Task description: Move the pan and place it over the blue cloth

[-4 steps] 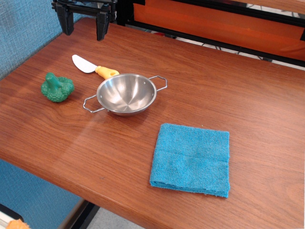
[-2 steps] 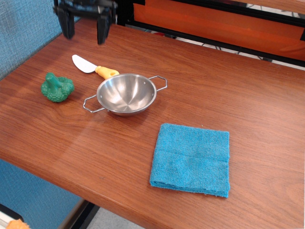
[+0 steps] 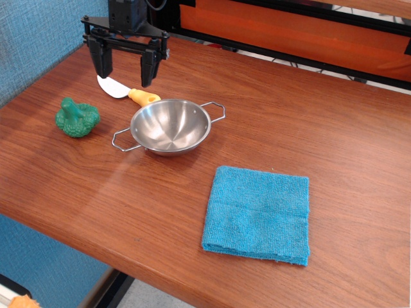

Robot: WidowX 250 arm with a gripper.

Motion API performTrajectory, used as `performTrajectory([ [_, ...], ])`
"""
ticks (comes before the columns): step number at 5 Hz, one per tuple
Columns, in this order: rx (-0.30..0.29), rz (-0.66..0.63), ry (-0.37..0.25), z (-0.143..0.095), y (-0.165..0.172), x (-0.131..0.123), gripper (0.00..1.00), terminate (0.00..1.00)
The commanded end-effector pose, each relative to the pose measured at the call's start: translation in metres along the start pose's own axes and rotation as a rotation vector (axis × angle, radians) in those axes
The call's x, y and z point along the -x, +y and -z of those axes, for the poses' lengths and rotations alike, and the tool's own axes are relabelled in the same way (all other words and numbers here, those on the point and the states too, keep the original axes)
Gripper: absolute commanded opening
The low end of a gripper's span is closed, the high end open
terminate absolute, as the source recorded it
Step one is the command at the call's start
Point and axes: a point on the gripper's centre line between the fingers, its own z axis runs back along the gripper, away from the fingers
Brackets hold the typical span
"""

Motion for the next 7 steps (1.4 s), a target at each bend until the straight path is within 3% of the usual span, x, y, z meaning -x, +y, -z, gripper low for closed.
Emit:
performTrajectory([
  [1, 0.021, 0.117, -0.051, -0.001, -0.013, 0.008, 1.00, 0.00],
  [2, 0.083, 0.140, -0.047, 0.006, -0.016, 0.011, 1.00, 0.00],
  [4, 0.104, 0.128, -0.004, 0.027, -0.008, 0.016, 1.00, 0.00],
  [7, 0.229, 0.158, 0.018, 0.052, -0.029, 0.023, 1.00, 0.00],
])
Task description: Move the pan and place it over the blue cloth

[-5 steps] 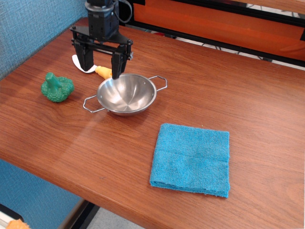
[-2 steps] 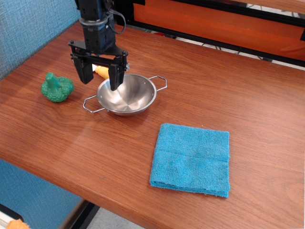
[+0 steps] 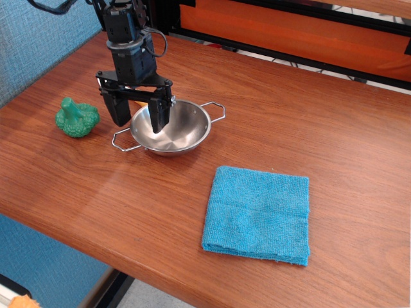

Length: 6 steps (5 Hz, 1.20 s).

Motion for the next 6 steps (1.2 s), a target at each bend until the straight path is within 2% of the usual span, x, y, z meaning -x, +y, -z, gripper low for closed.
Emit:
performTrajectory([
  [1, 0.053, -0.001, -0.025, 0.001, -0.008, 0.000, 0.00, 0.00],
  [2, 0.054, -0.004, -0.022, 0.003, -0.008, 0.003, 0.00, 0.00],
  [3, 0.068, 0.005, -0.052, -0.012, -0.009, 0.005, 0.00, 0.00],
  [4, 0.102, 0.008, -0.115, -0.032, -0.011, 0.006, 0.00, 0.00],
  [5, 0.133, 0.025, -0.146, -0.044, -0.017, 0.006, 0.00, 0.00],
  [6, 0.134, 0.042, -0.165, -0.053, -0.027, 0.012, 0.00, 0.00],
])
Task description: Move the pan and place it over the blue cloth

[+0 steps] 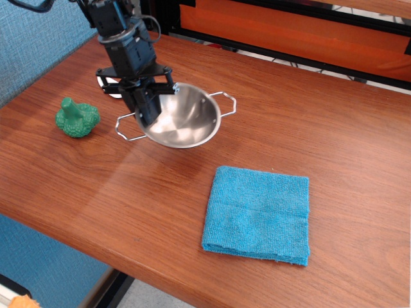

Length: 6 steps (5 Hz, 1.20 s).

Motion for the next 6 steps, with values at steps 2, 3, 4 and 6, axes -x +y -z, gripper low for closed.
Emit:
performTrajectory([
  [2, 0.022, 0.141, -0.030, -0.012, -0.058, 0.028, 0.00, 0.00],
  [3, 0.041, 0.219, -0.006, -0.003, -0.085, 0.039, 0.00, 0.00],
  [4, 0.045, 0.276, 0.027, 0.011, -0.106, 0.048, 0.00, 0.00],
  [6, 0.049, 0.340, 0.088, 0.037, -0.131, 0.056, 0.00, 0.00],
])
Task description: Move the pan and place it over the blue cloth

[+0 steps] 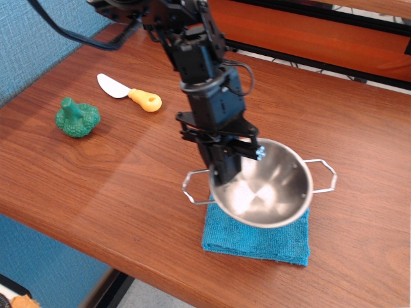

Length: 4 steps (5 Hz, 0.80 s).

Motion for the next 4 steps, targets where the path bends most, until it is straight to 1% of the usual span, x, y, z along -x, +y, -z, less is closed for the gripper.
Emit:
performTrajectory([
  [1, -0.008, 0.030, 0.037, 0.015, -0.007, 0.002, 0.00, 0.00],
  [2, -0.022, 0.012, 0.061, 0.019, -0.003, 0.004, 0.00, 0.00],
  [3, -0.055, -0.006, 0.051, 0.014, 0.005, 0.005, 1.00, 0.00],
  [4, -0.074, -0.013, 0.026, 0.006, 0.008, 0.003, 1.00, 0.00],
])
